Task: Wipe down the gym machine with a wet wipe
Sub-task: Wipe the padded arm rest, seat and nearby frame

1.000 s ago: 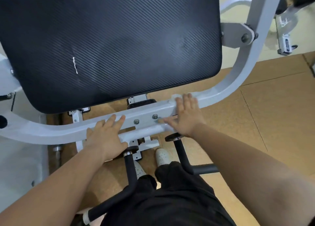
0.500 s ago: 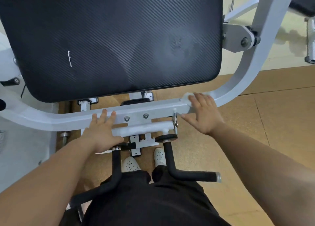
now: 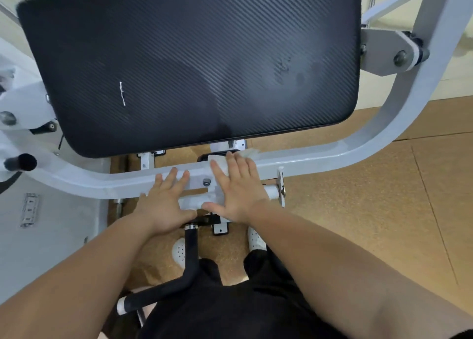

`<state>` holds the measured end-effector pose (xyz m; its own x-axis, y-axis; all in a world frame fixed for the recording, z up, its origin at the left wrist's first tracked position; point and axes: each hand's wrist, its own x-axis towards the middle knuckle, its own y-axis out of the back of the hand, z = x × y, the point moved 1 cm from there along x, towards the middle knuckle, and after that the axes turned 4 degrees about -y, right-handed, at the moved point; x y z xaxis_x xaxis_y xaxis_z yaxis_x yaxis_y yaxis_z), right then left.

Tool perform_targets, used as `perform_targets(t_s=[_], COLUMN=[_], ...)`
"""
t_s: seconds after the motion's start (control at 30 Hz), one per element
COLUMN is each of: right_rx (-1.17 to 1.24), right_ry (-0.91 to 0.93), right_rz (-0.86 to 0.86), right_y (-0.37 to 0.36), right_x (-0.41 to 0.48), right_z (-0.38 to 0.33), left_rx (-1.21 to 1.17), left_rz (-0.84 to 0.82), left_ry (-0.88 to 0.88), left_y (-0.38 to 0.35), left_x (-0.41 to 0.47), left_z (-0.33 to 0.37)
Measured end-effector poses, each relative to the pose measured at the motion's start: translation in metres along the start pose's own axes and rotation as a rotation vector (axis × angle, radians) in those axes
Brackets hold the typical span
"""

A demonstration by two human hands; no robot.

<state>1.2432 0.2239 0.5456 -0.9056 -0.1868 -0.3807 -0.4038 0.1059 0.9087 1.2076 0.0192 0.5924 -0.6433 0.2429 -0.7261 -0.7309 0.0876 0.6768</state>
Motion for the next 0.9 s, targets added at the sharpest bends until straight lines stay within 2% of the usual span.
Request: perform_targets(t_s=[0.13,0.23,0.3,0.4,0.6,0.73,0.9], right_rx=[-0.079,-0.149,-0.111,-0.006,0.196,0.397,0.607], right_ry=[0.054,-0.154,-0.317,-0.399,-0.278,-0.536,-0.943], right_rz=[0.006,0.007,0.0,-0.016,-0.005,0.05,0.248], right_y=[0.001,0.002,0.004,-0.004,-0.023,-0.017,-0.006], right_x=[-0.015,-0.037,-0.048,-0.045,-0.004,0.014,0.012], right_z=[0.024,0.058,0.063,0.025,-0.119,-0.142,-0.062], left_rx=[0.057,0.105,0.14,0.112,0.163,0.202,0.226], left_rz=[0.084,0.182,0.245,0.242,0.179,0.165,0.15], left_ry=[-0.069,-0.121,-0.11,-0.086,-0.154,-0.168,-0.167], left_y=[0.004,0.0,-0.006,-0.01,0.006,0.016,0.015], left_x=[-0.004,-0.011,-0.016,-0.022,-0.021,-0.015,-0.016], left_z=[-0.006,-0.021,-0.037,-0.064,-0.078,-0.075,-0.071])
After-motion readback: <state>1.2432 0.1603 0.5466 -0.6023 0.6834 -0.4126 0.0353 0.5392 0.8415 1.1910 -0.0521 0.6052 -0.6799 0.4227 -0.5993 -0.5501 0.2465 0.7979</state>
